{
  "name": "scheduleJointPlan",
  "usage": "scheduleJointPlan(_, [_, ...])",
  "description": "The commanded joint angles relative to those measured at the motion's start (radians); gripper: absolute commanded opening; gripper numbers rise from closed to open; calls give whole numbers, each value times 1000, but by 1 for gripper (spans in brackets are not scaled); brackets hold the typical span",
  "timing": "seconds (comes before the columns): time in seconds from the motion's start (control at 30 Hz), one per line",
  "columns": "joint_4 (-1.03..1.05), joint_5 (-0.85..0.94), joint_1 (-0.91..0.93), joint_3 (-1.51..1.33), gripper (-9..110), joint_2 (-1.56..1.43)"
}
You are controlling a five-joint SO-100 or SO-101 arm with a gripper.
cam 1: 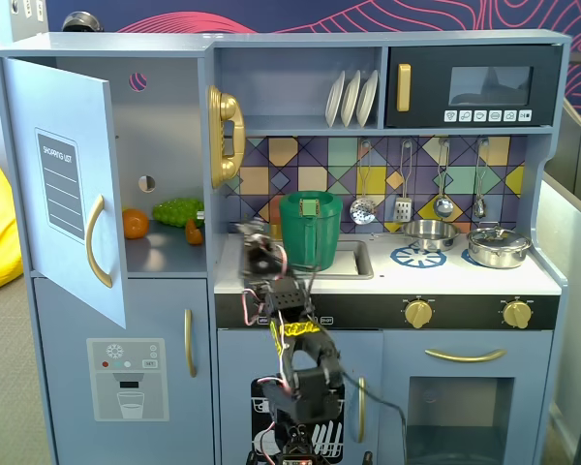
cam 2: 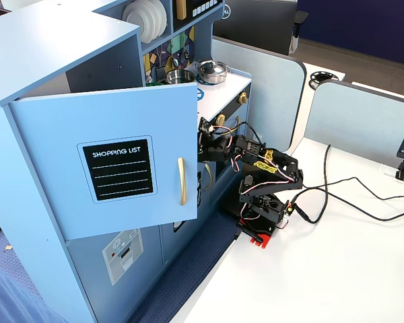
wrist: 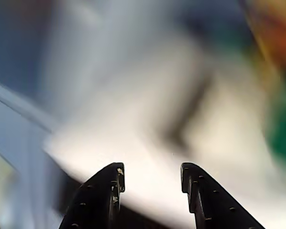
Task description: Open the left cabinet door
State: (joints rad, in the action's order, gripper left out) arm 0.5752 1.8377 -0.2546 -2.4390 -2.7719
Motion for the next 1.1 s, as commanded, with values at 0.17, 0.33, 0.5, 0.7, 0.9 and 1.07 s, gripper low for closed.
scheduleJointPlan(0.17, [360, -202, 212, -230, 6, -196])
scheduleJointPlan(0.33, [408, -285, 238, -374, 6, -253])
scheduleJointPlan(0.5, [476, -347, 252, -499, 6, -328])
scheduleJointPlan(0.7, [601, -385, 279, -557, 5, -405])
scheduleJointPlan(0.9, [802, -339, 276, -558, 0, -407])
scheduleJointPlan(1.07, [919, -341, 276, -558, 0, -407])
